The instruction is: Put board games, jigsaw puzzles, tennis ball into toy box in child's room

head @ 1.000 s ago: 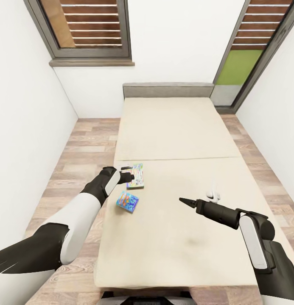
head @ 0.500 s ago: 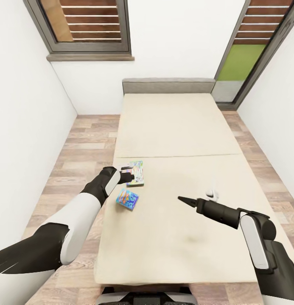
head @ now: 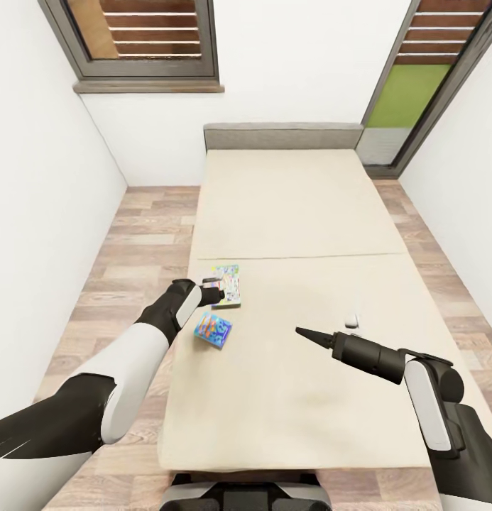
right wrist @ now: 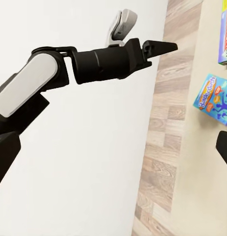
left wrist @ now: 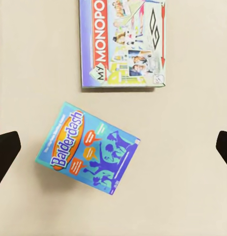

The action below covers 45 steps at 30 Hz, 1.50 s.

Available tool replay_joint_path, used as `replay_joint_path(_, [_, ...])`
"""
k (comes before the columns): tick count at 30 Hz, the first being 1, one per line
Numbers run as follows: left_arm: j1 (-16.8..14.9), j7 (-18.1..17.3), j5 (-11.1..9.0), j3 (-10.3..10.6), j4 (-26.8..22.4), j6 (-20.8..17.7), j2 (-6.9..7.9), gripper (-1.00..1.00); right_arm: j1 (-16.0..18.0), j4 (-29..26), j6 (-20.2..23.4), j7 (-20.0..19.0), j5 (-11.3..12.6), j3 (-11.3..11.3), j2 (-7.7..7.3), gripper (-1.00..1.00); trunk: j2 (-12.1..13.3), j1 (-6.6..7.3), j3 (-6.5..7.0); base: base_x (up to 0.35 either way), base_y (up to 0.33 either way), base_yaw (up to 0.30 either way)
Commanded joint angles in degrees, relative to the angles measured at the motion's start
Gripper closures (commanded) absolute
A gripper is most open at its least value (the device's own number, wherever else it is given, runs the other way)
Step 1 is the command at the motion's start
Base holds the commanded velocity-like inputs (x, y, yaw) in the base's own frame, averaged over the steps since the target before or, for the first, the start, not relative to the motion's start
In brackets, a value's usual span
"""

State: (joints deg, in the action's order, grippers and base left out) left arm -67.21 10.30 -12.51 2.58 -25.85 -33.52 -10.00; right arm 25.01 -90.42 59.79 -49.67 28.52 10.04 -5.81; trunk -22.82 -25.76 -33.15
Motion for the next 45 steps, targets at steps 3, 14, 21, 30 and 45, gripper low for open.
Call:
replay_joint_path(3, [-0.04, 0.50, -0.58, 0.12, -0.40, -0.38, 0.00, -1.00, 0.04, -0.02, 0.21, -0.50, -0.22, 0.02, 0.05, -1.00, -0.10, -0.03, -0.36, 0.000, 0.000, 0.000])
replay_joint_path(14, [-0.80, 0.59, -0.58, 0.02, -0.77, -0.62, 0.00, -1.00, 0.04, -0.02, 0.21, -0.59, -0.28, -0.21, 0.18, -1.00, -0.10, -0.03, -1.40, 0.000, 0.000, 0.000])
replay_joint_path(21, [-0.96, 0.71, -0.53, -0.02, -0.78, -0.37, 0.00, -1.00, 0.04, -0.02, 0.21, -0.60, -0.23, -0.32, 0.20, -1.00, -0.10, -0.03, -2.07, 0.000, 0.000, 0.000])
replay_joint_path(30, [-1.19, 0.82, -0.53, -0.11, -0.89, -0.08, 0.00, -1.00, 0.04, -0.02, 0.21, -0.60, -0.28, -0.37, 0.25, -1.00, -0.10, -0.03, -2.92, 0.000, 0.000, 0.000])
replay_joint_path(45, [-1.25, 0.86, -0.46, -0.04, -3.24, -0.15, 0.00, -1.00, 0.04, -0.02, 0.21, -0.60, -0.91, -0.38, 0.27, -1.00, -0.10, -0.03, -4.34, 0.000, 0.000, 0.000])
